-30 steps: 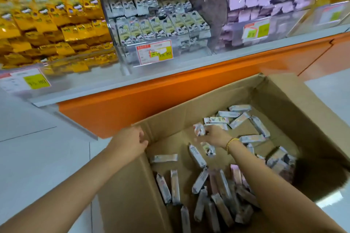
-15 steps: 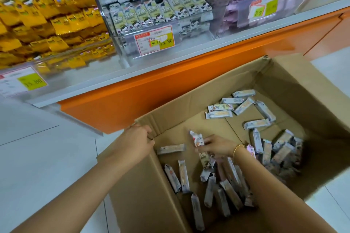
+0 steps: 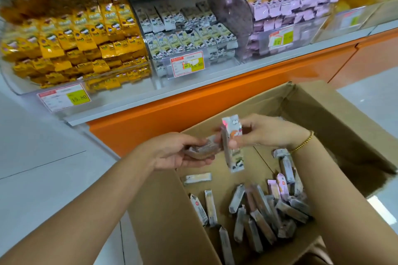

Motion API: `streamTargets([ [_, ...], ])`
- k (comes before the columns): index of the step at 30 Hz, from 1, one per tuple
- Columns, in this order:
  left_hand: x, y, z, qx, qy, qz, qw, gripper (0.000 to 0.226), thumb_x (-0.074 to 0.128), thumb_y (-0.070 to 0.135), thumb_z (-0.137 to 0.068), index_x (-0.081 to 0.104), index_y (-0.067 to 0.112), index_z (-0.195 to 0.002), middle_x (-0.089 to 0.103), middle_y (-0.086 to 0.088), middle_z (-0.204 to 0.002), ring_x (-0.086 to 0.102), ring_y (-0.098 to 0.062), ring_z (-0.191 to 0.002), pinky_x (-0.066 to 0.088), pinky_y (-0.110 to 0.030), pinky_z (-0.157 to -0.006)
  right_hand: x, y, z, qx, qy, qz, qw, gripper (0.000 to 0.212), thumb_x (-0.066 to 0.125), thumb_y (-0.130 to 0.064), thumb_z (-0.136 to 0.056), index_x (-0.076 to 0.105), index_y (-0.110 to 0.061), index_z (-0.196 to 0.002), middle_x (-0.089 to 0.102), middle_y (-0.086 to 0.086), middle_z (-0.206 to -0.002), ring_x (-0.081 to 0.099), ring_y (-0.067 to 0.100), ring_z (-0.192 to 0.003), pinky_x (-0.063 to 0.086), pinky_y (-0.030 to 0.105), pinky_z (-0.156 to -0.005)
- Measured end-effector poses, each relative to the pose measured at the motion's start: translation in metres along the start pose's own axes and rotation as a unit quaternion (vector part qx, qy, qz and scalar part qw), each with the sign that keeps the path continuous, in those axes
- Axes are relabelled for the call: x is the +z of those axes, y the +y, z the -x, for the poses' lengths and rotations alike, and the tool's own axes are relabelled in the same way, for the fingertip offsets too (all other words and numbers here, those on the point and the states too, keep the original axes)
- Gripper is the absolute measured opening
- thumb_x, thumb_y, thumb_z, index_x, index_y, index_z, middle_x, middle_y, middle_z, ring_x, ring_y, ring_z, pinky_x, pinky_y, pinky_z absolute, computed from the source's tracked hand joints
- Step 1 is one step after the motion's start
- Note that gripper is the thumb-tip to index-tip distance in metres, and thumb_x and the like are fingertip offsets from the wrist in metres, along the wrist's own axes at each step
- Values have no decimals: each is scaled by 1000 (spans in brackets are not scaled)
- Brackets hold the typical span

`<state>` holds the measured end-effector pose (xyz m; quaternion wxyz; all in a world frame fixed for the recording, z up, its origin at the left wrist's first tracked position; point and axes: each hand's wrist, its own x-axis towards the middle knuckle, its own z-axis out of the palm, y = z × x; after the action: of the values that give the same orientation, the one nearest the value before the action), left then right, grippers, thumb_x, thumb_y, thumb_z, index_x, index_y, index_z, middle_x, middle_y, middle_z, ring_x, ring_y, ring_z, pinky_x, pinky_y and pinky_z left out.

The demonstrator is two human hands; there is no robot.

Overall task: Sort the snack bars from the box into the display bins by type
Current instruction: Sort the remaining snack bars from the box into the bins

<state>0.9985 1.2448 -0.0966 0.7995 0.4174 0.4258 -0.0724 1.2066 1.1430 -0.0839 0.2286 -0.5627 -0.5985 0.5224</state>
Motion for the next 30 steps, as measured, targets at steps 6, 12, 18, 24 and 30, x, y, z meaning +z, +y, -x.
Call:
streamTargets([
  [6, 23, 10, 5, 137, 41, -5, 990, 36, 66, 1, -77, 58, 0, -112, 68, -20, -104, 68, -21, -82, 57, -24, -57, 10, 15, 25, 24, 272, -156, 949, 67, 54, -54, -81, 61, 11, -98, 62, 7, -70, 52, 13, -57, 42, 19, -56],
  [12, 46, 3, -9, 217, 87, -143, 962, 72, 83, 22, -53, 55, 13, -119, 67, -3, -113, 66, -16, -101, 57, -29, -78, 22, 11, 29, -3, 203, -241, 949, 34, 61, -25, -83, 61, -7, -111, 67, 19, -90, 60, 17, -72, 52, 21, -67],
  [18, 49, 4, -13, 275, 136, -195, 932, 44, 81, 19, -71, 61, 17, -110, 72, 0, -103, 69, -15, -93, 57, -34, -81, 30, 9, 23, -30, 295, -264, 918, 50, 68, -20, -77, 50, -6, -122, 68, 22, -99, 62, 15, -73, 52, 26, -70],
  [24, 42, 18, -8, 314, 159, -154, 923, 30, 73, 15, -81, 64, 28, -106, 70, 5, -97, 68, -15, -86, 56, -32, -74, 27, -2, 13, -71, 403, -213, 887, 27, 60, -19, -92, 62, -21, -119, 66, 4, -74, 60, 13, -73, 51, 30, -73],
  [30, 27, 31, -5, 300, 203, -300, 883, 23, 80, 27, -72, 68, 19, -90, 70, 4, -87, 64, -8, -77, 49, -18, -63, -3, -16, 24, -73, 439, -64, 893, 38, 62, -26, -87, 53, -15, -121, 62, -2, -77, 57, 1, -68, 47, 19, -66],
])
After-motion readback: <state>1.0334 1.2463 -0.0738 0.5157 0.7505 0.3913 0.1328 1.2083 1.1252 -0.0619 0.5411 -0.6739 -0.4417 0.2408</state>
